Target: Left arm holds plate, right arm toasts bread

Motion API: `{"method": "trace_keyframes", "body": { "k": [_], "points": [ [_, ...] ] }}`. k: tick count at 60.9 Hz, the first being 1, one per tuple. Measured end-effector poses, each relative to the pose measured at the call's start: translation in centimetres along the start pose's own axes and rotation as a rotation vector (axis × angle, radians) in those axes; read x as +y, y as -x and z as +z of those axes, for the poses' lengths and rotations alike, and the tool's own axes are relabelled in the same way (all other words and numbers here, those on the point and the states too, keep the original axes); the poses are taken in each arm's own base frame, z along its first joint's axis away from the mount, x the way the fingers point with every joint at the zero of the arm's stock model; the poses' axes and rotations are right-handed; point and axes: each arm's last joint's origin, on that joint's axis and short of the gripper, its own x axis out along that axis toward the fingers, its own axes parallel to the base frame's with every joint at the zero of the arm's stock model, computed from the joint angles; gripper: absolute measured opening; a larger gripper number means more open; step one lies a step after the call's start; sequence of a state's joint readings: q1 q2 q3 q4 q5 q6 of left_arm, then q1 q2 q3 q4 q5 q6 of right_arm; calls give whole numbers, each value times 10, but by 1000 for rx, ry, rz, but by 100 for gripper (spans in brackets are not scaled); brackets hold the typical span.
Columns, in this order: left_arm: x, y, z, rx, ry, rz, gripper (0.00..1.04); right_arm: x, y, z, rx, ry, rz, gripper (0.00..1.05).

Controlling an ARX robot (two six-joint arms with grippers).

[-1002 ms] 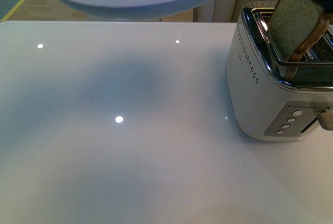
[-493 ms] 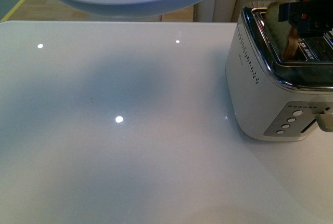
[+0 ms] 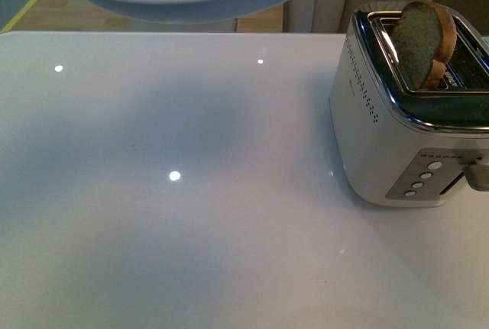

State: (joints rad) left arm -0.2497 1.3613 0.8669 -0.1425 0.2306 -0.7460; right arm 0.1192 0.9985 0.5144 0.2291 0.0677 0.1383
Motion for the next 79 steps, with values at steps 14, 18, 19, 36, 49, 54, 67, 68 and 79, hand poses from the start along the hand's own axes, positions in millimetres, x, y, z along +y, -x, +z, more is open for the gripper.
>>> {"method": "trace_keyframes", "body": {
  "k": [14,18,19,36,49,54,67,68,79],
  "points": [
    [2,2,1,-7,-3,6,3,-2,2,-7,-140,44,-22,84],
    [2,3,1,-11,-4,8,3,-5,8,-15,-221,68,-23,73],
    [2,3,1,-11,-5,8,3,-6,10,-17,-236,73,-22,70],
    [3,4,1,-8,-16,12,3,-22,32,-47,-245,106,-11,24],
    [5,7,1,-15,-22,16,3,-28,44,-60,-249,108,-32,2],
    [6,8,0,-12,-24,16,3,-28,49,-66,-247,108,-33,2],
    [7,7,-1,-11,-25,16,3,-29,58,-75,-248,108,-33,2],
    [7,7,-1,-10,-25,16,3,-29,59,-76,-248,108,-33,2],
    [6,7,-2,-9,-27,14,3,-29,66,-82,-248,108,-33,2]
  ]
}}
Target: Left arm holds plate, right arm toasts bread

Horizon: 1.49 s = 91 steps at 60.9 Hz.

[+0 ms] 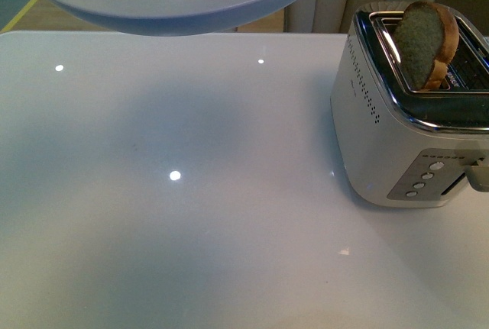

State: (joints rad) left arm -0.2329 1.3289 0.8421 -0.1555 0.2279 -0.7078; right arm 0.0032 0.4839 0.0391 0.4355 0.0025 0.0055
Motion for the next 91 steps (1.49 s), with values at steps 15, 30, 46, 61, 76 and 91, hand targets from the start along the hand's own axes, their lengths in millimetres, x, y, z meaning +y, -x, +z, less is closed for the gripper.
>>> {"method": "trace_keyframes", "body": {
  "k": [15,30,46,61,76,91],
  "points": [
    [0,0,0,0,0,0,3,0,7,-2,-24,0,3,2],
    [1,0,-1,1,0,0,3,0,14,-2,-27,0,3,2],
    [0,0,-1,0,0,-1,3,0,19,-2,-28,0,2,2],
    [0,0,-1,0,-2,-4,3,0,26,-6,0,1,5,2],
    [-1,1,-1,1,-4,-9,3,0,33,-5,-20,1,1,2],
    [-1,1,-1,1,-3,-9,3,0,33,-5,-21,2,1,29]
  ]
}}
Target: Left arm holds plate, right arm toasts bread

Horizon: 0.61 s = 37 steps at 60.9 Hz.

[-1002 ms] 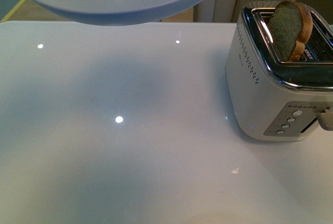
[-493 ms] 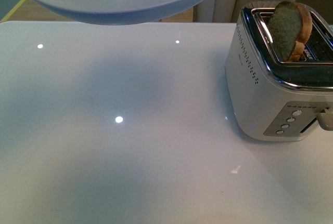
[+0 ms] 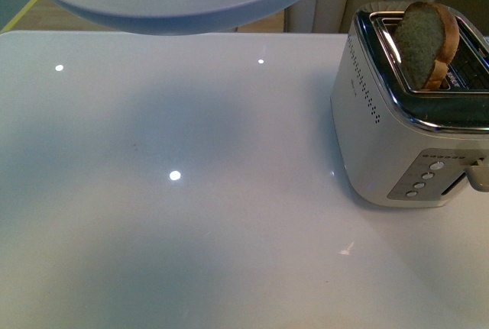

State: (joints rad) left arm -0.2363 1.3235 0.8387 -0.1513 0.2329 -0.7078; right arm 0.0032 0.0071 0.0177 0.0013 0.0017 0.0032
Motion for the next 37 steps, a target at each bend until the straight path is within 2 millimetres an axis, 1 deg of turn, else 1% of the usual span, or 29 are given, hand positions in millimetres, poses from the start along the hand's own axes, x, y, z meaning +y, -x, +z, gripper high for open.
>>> {"method": "trace_keyframes", "body": {
  "k": [1,4,9,11,24,26,30,37],
  "points": [
    [0,0,0,0,0,0,3,0,0,0,0,0,0,31],
    [0,0,0,1,0,-1,3,0,0,0,0,0,0,42],
    [0,0,0,2,-1,-3,3,0,0,0,-1,0,0,54],
    [0,0,0,3,-2,-3,3,0,0,0,-1,0,0,61],
    [2,2,3,6,-3,-16,3,0,0,0,-1,0,0,95],
    [3,3,4,4,-4,-18,3,0,0,0,-1,0,0,97],
    [5,4,5,3,-2,-23,3,0,0,0,-1,0,0,96],
    [13,7,8,-4,-2,-29,3,0,0,0,-1,0,0,96]
  ]
}}
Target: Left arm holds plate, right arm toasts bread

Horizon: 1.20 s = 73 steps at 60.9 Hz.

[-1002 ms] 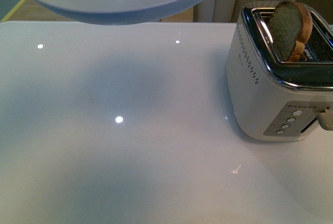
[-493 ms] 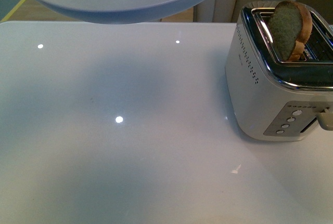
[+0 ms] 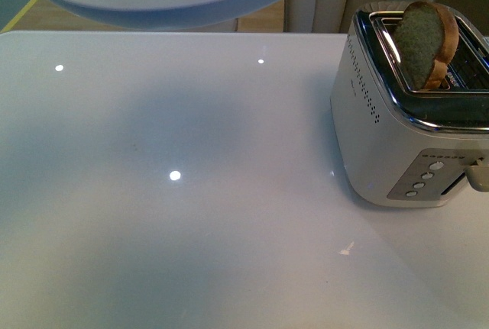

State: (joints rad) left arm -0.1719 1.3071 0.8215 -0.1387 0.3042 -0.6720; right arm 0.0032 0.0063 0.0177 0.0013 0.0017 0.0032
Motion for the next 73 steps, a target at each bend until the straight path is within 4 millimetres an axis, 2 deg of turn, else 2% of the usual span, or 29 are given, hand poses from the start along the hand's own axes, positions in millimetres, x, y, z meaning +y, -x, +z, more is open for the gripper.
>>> {"method": "trace_keyframes", "body": {
  "k": [11,20,29,36,45,59,73],
  "points": [
    [21,5,2,-1,2,-2,3,0,0,0,0,0,0,96],
    [53,11,3,-11,2,5,3,0,0,0,0,0,0,96],
    [100,16,1,-34,12,35,3,0,0,0,0,0,0,96],
    [147,17,-11,-18,43,96,3,0,0,0,0,0,0,96],
    [193,15,-26,2,56,159,3,0,0,0,0,0,0,96],
    [254,1,-45,36,76,210,3,0,0,0,0,0,0,96],
    [293,-29,-60,75,78,222,3,0,0,0,0,0,0,96]
  ]
}}
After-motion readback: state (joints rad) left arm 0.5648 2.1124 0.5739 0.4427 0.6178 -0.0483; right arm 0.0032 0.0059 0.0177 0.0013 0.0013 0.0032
